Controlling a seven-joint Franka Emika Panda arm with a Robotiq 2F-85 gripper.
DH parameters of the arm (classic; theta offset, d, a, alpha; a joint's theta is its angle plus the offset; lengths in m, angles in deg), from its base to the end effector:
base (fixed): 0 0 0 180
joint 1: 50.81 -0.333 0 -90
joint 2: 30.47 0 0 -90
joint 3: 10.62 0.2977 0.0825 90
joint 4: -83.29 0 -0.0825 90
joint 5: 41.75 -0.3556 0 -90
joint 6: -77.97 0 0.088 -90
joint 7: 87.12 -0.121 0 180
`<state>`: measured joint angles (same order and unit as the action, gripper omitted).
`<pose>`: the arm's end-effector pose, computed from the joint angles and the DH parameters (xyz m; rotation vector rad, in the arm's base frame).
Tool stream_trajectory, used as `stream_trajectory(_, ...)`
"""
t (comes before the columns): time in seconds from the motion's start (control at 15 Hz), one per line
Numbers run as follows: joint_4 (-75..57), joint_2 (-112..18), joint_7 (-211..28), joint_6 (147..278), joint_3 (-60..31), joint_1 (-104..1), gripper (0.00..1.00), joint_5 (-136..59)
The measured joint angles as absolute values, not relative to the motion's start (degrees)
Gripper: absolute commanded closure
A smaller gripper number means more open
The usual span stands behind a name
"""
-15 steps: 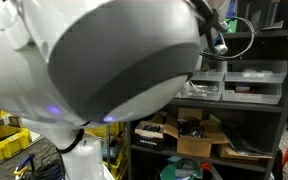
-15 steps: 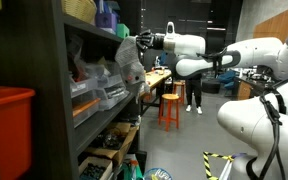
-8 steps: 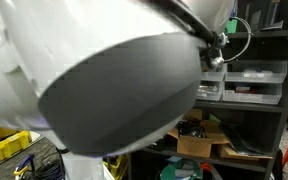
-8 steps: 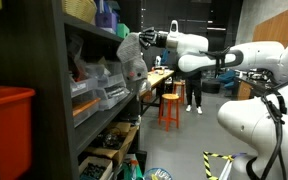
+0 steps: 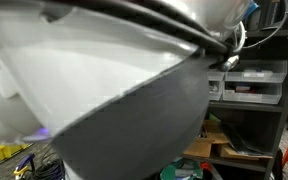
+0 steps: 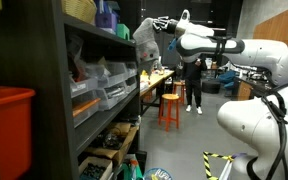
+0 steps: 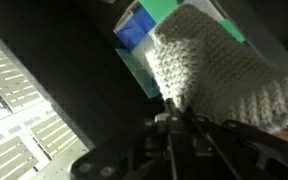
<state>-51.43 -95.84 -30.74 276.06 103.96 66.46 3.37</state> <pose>0.3972 -0.1751 0.6428 1.4325 0.9003 2.2011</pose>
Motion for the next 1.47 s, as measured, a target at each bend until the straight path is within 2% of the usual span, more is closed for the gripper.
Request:
stream_trajectory(0.47,-33.41,-91.75,-26.77,275.7,98.55,58.64,0.99,-8.14)
stream_trajectory(0.93,-14.41,-80.98,-34.81,275.76,80.77,41.97,0.99,-8.33)
stream_trajectory(1.47,-5.82,-73.0,-47.51,275.78,63.5,28.39,0.99,-7.92)
